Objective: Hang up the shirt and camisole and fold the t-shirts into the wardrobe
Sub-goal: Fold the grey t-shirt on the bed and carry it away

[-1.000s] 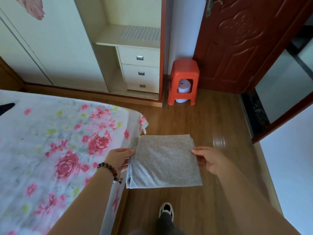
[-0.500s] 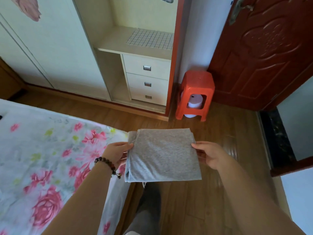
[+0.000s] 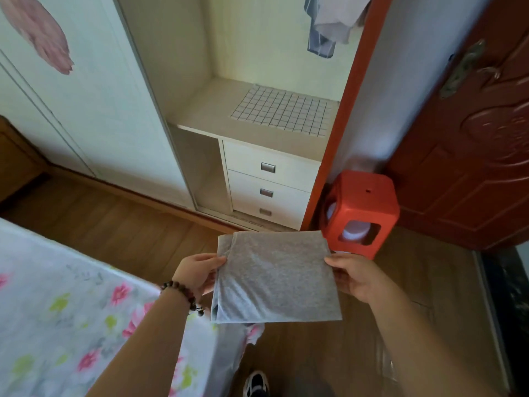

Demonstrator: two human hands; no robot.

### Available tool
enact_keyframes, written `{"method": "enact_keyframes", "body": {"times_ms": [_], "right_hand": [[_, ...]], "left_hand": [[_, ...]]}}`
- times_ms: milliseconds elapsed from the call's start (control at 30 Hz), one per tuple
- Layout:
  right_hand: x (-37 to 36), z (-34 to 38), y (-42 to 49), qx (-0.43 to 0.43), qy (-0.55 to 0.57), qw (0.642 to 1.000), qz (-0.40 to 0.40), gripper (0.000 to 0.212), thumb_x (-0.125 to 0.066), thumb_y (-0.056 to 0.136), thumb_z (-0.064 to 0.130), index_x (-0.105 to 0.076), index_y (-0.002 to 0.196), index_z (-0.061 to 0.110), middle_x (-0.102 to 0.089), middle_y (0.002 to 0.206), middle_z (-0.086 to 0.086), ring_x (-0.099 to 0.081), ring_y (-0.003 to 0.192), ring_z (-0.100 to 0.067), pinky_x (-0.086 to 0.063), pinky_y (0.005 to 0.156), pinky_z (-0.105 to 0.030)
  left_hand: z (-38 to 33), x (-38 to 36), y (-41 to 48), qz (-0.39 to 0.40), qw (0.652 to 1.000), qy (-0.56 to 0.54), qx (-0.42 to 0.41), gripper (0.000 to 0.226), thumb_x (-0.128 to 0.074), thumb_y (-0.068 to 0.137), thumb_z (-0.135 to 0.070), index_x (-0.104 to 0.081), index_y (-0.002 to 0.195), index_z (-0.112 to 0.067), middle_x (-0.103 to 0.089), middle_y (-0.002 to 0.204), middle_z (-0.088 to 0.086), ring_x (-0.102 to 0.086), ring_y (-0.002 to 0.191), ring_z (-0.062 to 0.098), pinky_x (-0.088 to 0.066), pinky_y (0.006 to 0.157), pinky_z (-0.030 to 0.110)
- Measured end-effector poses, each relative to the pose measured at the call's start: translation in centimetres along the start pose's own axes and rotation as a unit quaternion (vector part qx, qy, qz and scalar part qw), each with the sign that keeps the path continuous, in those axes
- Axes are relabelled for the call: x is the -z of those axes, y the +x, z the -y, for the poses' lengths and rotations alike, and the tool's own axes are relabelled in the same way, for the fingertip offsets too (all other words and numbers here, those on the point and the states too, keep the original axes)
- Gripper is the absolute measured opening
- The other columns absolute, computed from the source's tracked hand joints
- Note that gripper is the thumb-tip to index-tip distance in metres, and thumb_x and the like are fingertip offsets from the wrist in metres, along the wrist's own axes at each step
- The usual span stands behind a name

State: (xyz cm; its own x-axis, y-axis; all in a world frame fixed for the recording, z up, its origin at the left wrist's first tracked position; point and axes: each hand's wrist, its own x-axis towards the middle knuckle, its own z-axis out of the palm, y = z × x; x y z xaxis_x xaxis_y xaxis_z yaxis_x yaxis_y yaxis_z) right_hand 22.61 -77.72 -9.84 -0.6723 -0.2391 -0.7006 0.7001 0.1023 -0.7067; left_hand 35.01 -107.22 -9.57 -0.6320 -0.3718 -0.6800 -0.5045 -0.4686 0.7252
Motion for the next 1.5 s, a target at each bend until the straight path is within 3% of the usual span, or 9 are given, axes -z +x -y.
{"method": "enact_keyframes", "body": {"times_ms": [67,267,433,600,800,1033,1233,1333,1500], "right_hand": [[-0.4,2.2,2.6,-0.007,0.002,1.0,0.007,0.013,-0.065,0.084,0.004,-0.068,0.097,0.006,-0.072,0.089,-0.01,-0.068,0.08,-0.024,-0.054,0.065,-0.034],[-1.4,8.2,11.2,-0.029,-0.018,0.999,0.031,0.024,-0.066,0.082,0.005,-0.065,0.106,0.002,-0.07,0.098,-0.016,-0.068,0.085,-0.028,-0.055,0.07,-0.038],[-2.5,14.4,18.2,-0.033,-0.035,0.998,0.049,0.026,-0.067,0.081,0.003,-0.064,0.107,0.002,-0.07,0.091,-0.015,-0.068,0.081,-0.029,-0.055,0.068,-0.039],[-5.2,20.8,23.0,-0.019,-0.063,0.995,0.07,0.012,-0.067,0.083,0.001,-0.067,0.094,0.004,-0.07,0.085,-0.012,-0.067,0.076,-0.026,-0.052,0.059,-0.033],[-8.3,26.4,27.6,-0.01,-0.082,0.993,0.08,0.009,-0.066,0.083,0.002,-0.067,0.093,0.003,-0.07,0.088,-0.014,-0.066,0.08,-0.028,-0.052,0.064,-0.035],[-11.6,30.7,34.0,-0.014,-0.082,0.995,0.059,0.014,-0.066,0.084,0.003,-0.067,0.098,0.001,-0.071,0.088,-0.014,-0.068,0.083,-0.029,-0.054,0.069,-0.038],[-16.5,34.9,39.9,-0.004,-0.048,0.999,-0.003,0.013,-0.064,0.085,0.004,-0.067,0.098,0.001,-0.071,0.095,-0.016,-0.067,0.088,-0.029,-0.054,0.068,-0.038],[-19.0,36.6,42.7,-0.001,-0.02,0.999,-0.037,0.016,-0.066,0.084,0.005,-0.067,0.099,0.001,-0.071,0.096,-0.017,-0.067,0.088,-0.029,-0.053,0.07,-0.039],[-21.2,39.2,45.3,0.0,0.043,0.996,-0.079,0.012,-0.065,0.084,0.003,-0.067,0.096,0.002,-0.07,0.087,-0.012,-0.067,0.082,-0.025,-0.052,0.065,-0.036]], "left_hand": [[-1.8,-0.9,2.0,-0.005,1.0,-0.009,0.006,0.013,-0.066,0.084,0.002,-0.064,0.096,0.007,-0.069,0.079,0.017,-0.068,0.061,0.023,-0.055,0.05,0.027],[-6.6,-3.5,8.8,-0.033,0.999,-0.017,0.019,0.015,-0.067,0.084,0.0,-0.064,0.098,0.005,-0.069,0.091,0.02,-0.067,0.074,0.028,-0.056,0.053,0.03],[-11.5,-6.0,14.4,-0.066,0.997,-0.021,0.024,0.019,-0.069,0.083,-0.002,-0.065,0.1,0.004,-0.069,0.092,0.019,-0.068,0.074,0.027,-0.056,0.057,0.033],[-16.5,-6.8,18.2,-0.095,0.994,-0.043,0.012,0.019,-0.069,0.083,-0.003,-0.066,0.101,0.004,-0.069,0.09,0.017,-0.066,0.074,0.026,-0.057,0.058,0.033],[-21.3,-6.9,22.3,-0.107,0.992,-0.061,-0.004,0.019,-0.068,0.083,-0.002,-0.066,0.101,0.005,-0.07,0.095,0.019,-0.067,0.076,0.027,-0.06,0.061,0.033],[-27.5,-6.0,31.2,-0.086,0.995,-0.047,0.008,0.023,-0.07,0.082,-0.002,-0.065,0.103,0.004,-0.069,0.101,0.022,-0.067,0.081,0.03,-0.06,0.066,0.036],[-35.6,-4.8,41.7,-0.034,0.999,-0.011,0.016,0.018,-0.066,0.083,0.003,-0.063,0.1,0.008,-0.068,0.072,0.016,-0.066,0.053,0.022,-0.058,0.052,0.031],[-39.9,-4.0,46.9,-0.003,0.999,0.04,0.012,0.026,-0.068,0.082,0.001,-0.063,0.106,0.01,-0.068,0.086,0.021,-0.065,0.067,0.026,-0.06,0.06,0.035],[-45.8,-4.5,52.8,0.047,0.993,0.109,0.012,0.022,-0.073,0.08,-0.005,-0.067,0.1,0.002,-0.071,0.093,0.018,-0.067,0.076,0.028,-0.055,0.061,0.033]]}}
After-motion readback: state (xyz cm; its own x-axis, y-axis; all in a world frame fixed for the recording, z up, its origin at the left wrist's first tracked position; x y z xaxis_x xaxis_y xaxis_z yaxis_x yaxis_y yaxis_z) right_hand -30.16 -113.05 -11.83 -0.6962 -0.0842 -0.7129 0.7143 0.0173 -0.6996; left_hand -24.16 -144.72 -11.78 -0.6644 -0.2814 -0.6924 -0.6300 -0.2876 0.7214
